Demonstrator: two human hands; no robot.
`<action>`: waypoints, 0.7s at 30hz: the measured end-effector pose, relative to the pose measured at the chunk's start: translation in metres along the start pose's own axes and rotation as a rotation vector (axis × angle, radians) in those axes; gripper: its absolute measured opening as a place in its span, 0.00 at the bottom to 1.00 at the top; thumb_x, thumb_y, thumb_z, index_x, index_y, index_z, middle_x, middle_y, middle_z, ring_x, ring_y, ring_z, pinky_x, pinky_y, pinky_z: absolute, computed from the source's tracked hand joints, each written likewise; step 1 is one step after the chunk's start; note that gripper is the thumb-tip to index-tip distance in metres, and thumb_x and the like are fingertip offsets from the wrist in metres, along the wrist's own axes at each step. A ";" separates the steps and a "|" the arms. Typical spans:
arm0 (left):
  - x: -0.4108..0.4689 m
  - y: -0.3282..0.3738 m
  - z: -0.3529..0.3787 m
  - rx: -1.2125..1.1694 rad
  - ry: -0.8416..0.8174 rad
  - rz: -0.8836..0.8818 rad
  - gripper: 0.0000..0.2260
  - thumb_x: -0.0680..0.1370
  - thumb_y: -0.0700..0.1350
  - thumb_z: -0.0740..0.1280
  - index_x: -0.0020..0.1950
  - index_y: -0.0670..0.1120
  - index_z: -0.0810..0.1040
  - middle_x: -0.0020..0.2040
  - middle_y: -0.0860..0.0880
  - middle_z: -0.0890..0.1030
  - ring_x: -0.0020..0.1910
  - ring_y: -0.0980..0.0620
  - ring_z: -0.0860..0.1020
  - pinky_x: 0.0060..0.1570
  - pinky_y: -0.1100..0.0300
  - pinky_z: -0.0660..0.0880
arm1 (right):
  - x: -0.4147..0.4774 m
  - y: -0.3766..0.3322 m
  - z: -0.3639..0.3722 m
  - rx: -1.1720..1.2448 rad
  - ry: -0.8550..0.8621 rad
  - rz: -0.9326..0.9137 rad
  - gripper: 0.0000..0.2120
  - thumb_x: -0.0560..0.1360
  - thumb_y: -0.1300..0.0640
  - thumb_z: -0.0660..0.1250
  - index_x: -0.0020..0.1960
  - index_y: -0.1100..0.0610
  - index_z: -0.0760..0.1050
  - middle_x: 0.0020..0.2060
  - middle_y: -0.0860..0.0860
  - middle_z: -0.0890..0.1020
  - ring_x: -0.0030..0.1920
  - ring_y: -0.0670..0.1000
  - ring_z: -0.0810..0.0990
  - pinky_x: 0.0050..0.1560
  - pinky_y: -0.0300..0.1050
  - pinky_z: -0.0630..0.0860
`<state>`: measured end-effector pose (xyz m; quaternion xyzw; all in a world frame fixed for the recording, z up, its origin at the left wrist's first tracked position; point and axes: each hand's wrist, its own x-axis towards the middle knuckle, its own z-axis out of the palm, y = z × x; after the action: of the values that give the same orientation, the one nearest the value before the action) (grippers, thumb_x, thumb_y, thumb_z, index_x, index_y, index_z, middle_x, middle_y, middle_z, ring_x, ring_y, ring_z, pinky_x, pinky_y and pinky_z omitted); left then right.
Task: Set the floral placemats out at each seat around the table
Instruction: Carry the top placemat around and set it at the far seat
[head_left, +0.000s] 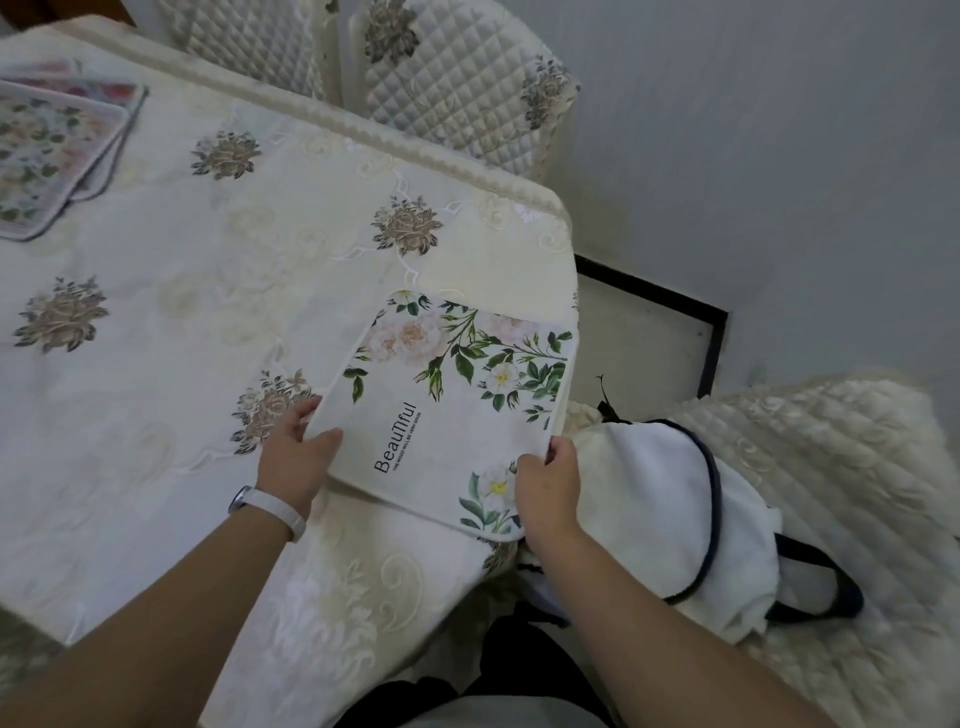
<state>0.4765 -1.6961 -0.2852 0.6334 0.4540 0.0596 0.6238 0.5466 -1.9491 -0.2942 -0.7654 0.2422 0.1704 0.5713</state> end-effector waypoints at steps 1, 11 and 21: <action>0.004 0.003 0.002 0.038 -0.011 0.014 0.18 0.74 0.36 0.69 0.60 0.53 0.76 0.53 0.46 0.81 0.49 0.42 0.81 0.51 0.44 0.79 | -0.001 0.001 0.000 0.002 0.014 -0.006 0.10 0.75 0.65 0.60 0.54 0.56 0.72 0.46 0.49 0.79 0.45 0.50 0.79 0.38 0.40 0.73; 0.028 0.007 0.014 0.187 0.004 0.057 0.19 0.74 0.38 0.67 0.65 0.49 0.74 0.53 0.45 0.80 0.47 0.45 0.80 0.48 0.50 0.77 | 0.024 -0.001 -0.006 -0.180 -0.101 -0.070 0.11 0.75 0.62 0.62 0.57 0.55 0.71 0.49 0.50 0.81 0.46 0.50 0.80 0.41 0.43 0.75; 0.018 0.001 -0.001 0.414 -0.076 0.109 0.22 0.71 0.45 0.69 0.65 0.51 0.73 0.54 0.46 0.80 0.52 0.42 0.79 0.54 0.44 0.77 | 0.017 0.007 -0.016 -0.238 -0.093 -0.084 0.17 0.75 0.61 0.63 0.63 0.54 0.69 0.49 0.49 0.82 0.46 0.49 0.81 0.35 0.39 0.72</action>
<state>0.4868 -1.6835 -0.2933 0.7734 0.3976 -0.0253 0.4930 0.5568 -1.9693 -0.3046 -0.8285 0.1611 0.2091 0.4938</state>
